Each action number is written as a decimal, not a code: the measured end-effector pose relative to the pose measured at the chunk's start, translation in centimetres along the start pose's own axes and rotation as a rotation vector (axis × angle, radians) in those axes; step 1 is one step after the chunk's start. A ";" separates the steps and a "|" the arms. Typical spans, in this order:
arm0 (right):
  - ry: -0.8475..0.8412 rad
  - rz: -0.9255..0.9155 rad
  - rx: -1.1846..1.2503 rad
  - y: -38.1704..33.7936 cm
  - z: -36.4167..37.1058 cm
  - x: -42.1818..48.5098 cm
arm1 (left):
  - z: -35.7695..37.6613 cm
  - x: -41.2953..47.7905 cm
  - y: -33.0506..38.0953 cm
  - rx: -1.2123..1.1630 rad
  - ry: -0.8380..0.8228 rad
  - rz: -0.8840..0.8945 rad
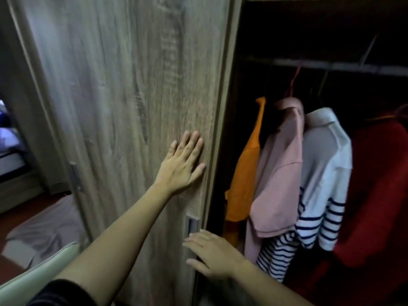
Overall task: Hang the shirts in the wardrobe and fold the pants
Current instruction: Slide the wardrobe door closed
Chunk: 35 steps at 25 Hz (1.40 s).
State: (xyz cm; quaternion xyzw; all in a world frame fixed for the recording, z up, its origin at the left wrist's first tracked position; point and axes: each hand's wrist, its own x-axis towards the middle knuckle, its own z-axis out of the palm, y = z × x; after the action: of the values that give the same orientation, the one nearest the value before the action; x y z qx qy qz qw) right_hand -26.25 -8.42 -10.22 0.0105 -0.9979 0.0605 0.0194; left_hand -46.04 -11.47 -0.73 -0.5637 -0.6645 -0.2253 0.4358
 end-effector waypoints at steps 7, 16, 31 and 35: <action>-0.143 0.088 -0.345 0.9 7.1 4.3 | 3.0 -0.1 -0.4 0.026 0.242 0.079; -0.196 -0.057 -0.778 2.1 8.1 6.8 | 4.2 0.0 -0.7 -0.011 0.329 0.100; -0.316 -0.043 -1.071 1.5 6.0 4.2 | 2.2 0.0 1.8 0.070 0.204 0.124; -0.293 -0.022 -1.047 2.3 6.2 -0.1 | 2.0 1.1 5.2 0.109 0.218 0.229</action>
State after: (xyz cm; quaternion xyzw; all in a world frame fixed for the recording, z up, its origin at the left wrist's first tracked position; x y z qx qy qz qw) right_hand -26.42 -6.84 -16.64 0.0181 -0.8868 -0.4467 -0.1168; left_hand -41.76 -7.93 -1.88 -0.5836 -0.5558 -0.1977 0.5580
